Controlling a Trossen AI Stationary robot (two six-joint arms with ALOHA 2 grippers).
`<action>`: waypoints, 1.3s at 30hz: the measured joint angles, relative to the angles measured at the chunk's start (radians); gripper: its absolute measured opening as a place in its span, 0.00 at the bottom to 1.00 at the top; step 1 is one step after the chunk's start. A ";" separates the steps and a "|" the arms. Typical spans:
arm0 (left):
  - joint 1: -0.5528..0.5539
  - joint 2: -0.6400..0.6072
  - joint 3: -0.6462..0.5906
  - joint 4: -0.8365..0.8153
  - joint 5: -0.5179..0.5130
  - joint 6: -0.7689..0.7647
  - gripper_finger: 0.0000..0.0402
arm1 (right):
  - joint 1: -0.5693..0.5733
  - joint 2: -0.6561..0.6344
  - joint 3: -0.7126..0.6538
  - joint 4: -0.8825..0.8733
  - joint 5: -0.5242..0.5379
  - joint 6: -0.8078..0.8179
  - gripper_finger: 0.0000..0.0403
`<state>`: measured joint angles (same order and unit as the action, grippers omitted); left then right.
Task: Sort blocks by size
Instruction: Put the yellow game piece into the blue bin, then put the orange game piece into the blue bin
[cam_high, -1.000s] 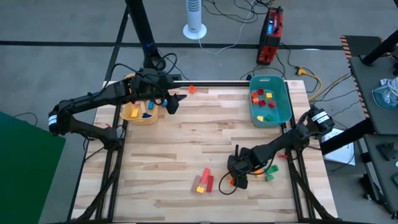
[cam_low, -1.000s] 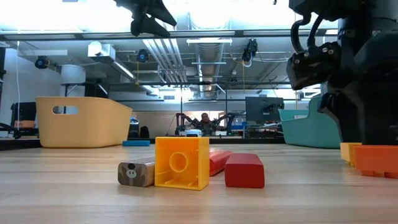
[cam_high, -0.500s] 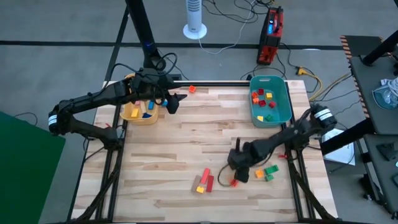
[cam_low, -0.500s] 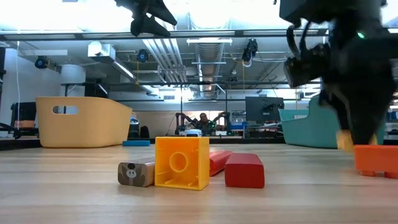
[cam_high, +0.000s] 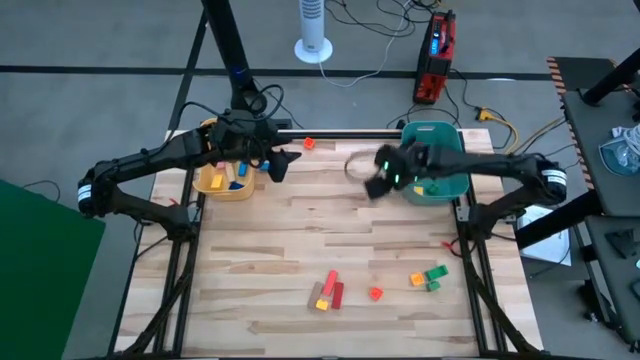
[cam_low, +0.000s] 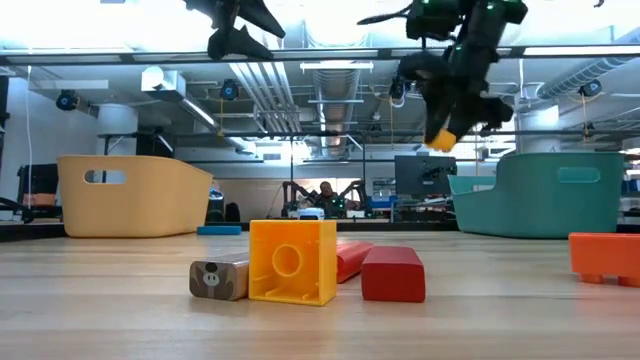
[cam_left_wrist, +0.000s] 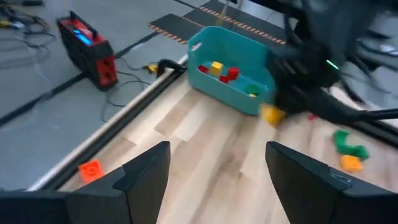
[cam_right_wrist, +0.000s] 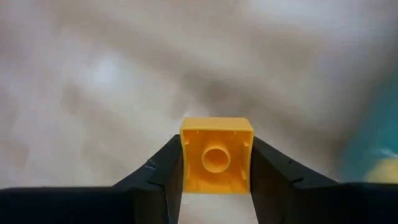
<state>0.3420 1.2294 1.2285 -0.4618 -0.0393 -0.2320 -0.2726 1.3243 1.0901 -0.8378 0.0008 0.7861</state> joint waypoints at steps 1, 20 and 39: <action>0.000 0.000 0.000 0.002 0.013 -0.012 0.63 | -0.043 -0.002 0.023 -0.019 0.050 0.015 0.32; 0.000 0.000 0.000 0.014 0.070 -0.340 0.62 | -0.527 0.172 0.177 -0.252 0.287 -0.241 0.64; -0.007 0.155 0.003 0.179 0.057 -0.654 0.63 | -0.450 -0.057 0.199 -0.122 0.152 -0.382 0.62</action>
<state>0.3352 1.3845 1.2319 -0.2829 0.0181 -0.8862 -0.7228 1.2670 1.2892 -0.9599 0.1528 0.4042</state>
